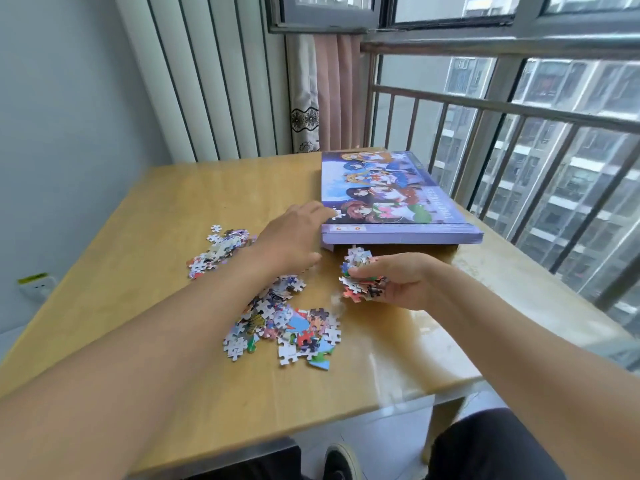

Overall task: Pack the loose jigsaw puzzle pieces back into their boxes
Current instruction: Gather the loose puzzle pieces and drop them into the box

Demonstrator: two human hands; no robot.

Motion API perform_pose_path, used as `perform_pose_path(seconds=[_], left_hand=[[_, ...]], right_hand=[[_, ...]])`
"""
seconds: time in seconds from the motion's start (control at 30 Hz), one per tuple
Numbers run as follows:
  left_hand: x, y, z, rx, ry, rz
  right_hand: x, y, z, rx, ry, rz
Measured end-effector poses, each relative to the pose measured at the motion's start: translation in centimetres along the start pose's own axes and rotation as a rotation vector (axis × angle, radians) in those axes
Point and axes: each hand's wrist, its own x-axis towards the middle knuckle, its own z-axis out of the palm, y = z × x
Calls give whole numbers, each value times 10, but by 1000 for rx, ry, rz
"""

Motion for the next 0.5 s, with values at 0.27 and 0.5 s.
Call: perform_pose_path(seconds=[0.27,0.5], left_hand=[[36,7,-9,-168,297,-116],[44,23,-33,-314,425,-108]], right_hand=[[-8,-35,-27,237,112,-39],[-5,-78,-16,429,170,-174]])
